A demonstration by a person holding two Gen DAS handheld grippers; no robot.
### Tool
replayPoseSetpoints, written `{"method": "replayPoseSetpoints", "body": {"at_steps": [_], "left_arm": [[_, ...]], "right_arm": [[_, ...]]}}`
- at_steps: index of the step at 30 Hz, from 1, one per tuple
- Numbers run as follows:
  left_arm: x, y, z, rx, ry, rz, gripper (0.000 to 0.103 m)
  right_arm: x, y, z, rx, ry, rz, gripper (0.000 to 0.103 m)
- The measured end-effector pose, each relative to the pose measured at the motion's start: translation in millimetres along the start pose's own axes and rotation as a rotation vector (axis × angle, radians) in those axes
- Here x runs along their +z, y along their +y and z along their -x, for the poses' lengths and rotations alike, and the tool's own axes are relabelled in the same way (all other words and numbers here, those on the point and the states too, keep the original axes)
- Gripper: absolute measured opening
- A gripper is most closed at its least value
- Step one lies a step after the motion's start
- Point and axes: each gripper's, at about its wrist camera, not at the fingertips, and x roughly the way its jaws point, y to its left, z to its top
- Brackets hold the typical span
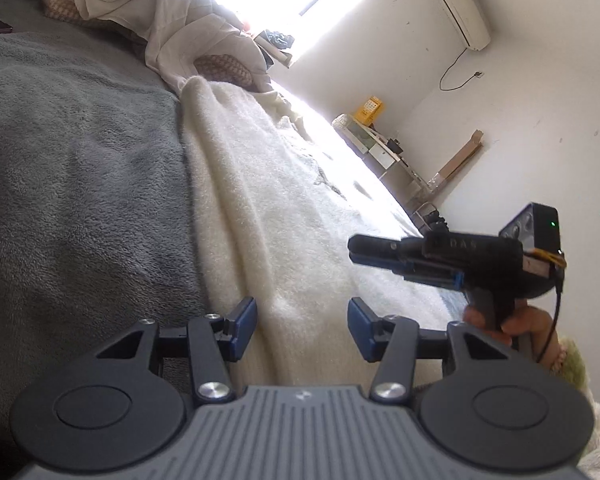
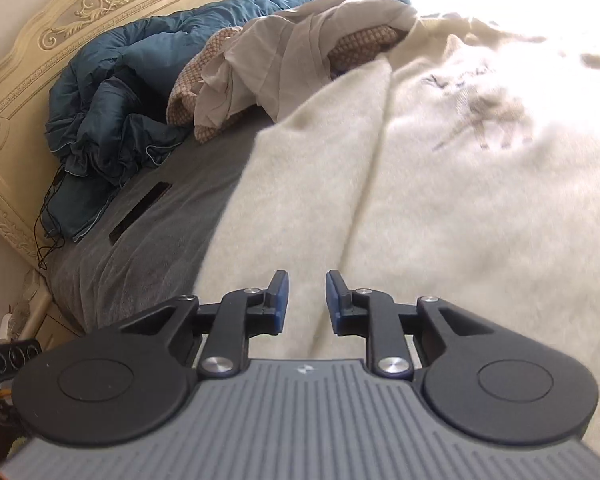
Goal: Fold clothes
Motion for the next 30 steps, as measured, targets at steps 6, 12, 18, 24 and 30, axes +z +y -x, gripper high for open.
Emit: {"method": "replayPoseSetpoints", "body": {"at_steps": [6,12,18,24,30], "left_arm": [[-6.8,-1.5,1.5,0.060,0.001,0.019,0.009],[-6.1,0.7,8.6,0.092,-0.014,0.034,0.009],[-5.6,-4.7,3.6,0.095,0.001,-0.003,0.047],[-9.2,-21.4,24.2,0.149,-0.108,-0.097,0.052],[6.9,-27.2,28.4,0.159,-0.140,-0.062,0.054]], "right_arm": [[-46.4,-0.8,0.3,0.052,0.007,-0.067,0.022],[-45.8,12.3,7.4,0.066,-0.026,-0.015,0.021],[-48.7,16.1,20.3,0.041,-0.082,0.014,0.022],[-54.6,25.6,17.7,0.066,-0.096,0.120,0.022],[-73.4,-3.3,26.6,0.092,-0.095,0.035,0.020]]}}
